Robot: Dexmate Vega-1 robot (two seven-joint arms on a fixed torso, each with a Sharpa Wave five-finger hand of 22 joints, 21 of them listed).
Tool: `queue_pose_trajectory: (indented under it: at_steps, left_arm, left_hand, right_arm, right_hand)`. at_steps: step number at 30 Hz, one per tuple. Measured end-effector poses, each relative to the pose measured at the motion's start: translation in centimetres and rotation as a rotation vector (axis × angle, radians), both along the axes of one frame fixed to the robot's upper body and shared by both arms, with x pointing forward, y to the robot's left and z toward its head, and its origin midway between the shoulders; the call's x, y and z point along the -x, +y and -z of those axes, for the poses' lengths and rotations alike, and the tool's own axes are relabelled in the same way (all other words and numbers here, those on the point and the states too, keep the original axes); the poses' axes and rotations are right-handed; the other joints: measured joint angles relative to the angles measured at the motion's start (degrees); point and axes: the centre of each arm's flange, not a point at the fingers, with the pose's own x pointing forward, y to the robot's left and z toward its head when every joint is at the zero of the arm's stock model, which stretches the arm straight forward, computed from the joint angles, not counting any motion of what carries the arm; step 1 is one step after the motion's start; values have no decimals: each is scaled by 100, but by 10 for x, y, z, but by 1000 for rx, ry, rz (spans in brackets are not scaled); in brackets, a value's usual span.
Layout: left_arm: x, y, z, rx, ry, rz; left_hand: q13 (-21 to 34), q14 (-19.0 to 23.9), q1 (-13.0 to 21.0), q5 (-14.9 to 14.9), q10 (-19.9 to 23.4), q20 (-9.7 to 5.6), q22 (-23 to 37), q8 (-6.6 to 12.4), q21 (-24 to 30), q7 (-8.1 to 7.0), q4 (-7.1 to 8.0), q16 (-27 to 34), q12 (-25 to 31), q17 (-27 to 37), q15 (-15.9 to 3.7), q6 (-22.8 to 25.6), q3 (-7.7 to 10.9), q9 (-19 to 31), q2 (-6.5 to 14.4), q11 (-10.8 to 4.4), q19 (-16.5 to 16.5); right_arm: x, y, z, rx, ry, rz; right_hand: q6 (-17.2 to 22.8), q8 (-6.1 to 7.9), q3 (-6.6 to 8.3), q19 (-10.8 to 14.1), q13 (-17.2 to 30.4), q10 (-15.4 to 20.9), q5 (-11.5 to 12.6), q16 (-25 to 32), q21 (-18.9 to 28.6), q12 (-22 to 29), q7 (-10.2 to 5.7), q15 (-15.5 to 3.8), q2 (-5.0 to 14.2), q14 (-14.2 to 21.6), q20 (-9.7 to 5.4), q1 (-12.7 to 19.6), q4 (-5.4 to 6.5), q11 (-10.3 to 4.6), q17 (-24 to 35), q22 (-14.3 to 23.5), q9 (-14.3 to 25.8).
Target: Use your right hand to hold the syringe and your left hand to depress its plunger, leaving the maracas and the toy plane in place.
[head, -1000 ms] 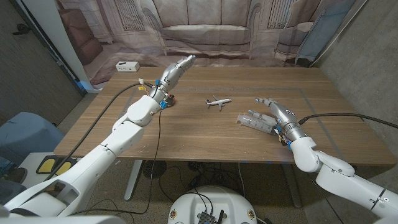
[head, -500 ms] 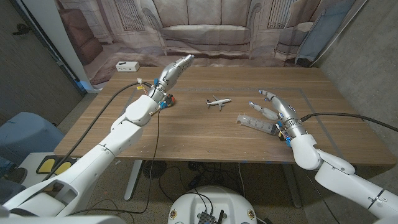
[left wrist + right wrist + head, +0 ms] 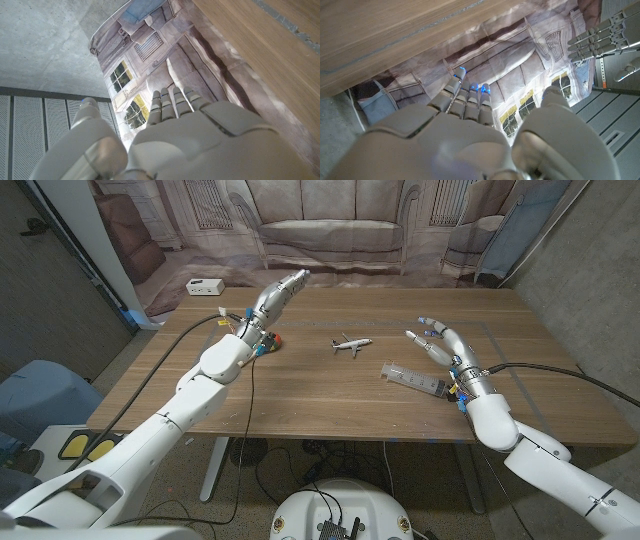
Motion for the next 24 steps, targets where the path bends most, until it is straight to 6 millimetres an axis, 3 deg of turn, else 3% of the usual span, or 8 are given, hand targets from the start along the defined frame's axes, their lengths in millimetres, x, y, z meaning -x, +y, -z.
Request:
queue_pose_trajectory:
  at_steps: [8, 13, 24]
  left_arm:
    - [3, 3, 1, 1, 0, -7]
    - [4, 5, 3, 0, 4, -12]
    - [9, 13, 9, 0, 18, -23]
  left_hand:
    - [0, 0, 0, 0, -22, -25, 0, -28, 0, 0, 0, 0, 0, 0, 0, 0, 0, 0, 0, 22, 25]
    - [0, -2, 0, 0, -22, -25, 0, -28, 0, 0, 0, 0, 0, 0, -2, 0, 0, 0, 0, 22, 25]
    - [0, -55, 0, 0, -63, -25, 0, -28, 0, 9, 0, 0, -22, 0, 10, -54, 0, 0, 0, 19, 25]
  right_arm:
    - [2, 0, -4, -66, -25, -52]
    - [4, 0, -6, -98, -30, -87]
    - [5, 2, -7, -180, -21, -180]
  right_hand:
    - [-175, -65, -6, 99, 0, 2, 0, 0, -14, 0, -9, -22, -38, 22, 4, -73, 6, -46, -28, 0, 0]
    - [-195, -65, -30, 154, 1, 44, 0, 1, -46, 14, 13, 24, -47, 69, 60, -138, 30, -1, -54, 0, 1]
    - [-28, 2, -75, 251, 1, 157, 0, 45, -99, 25, 32, 40, -59, 146, 94, -197, 31, 49, -81, 1, 1]
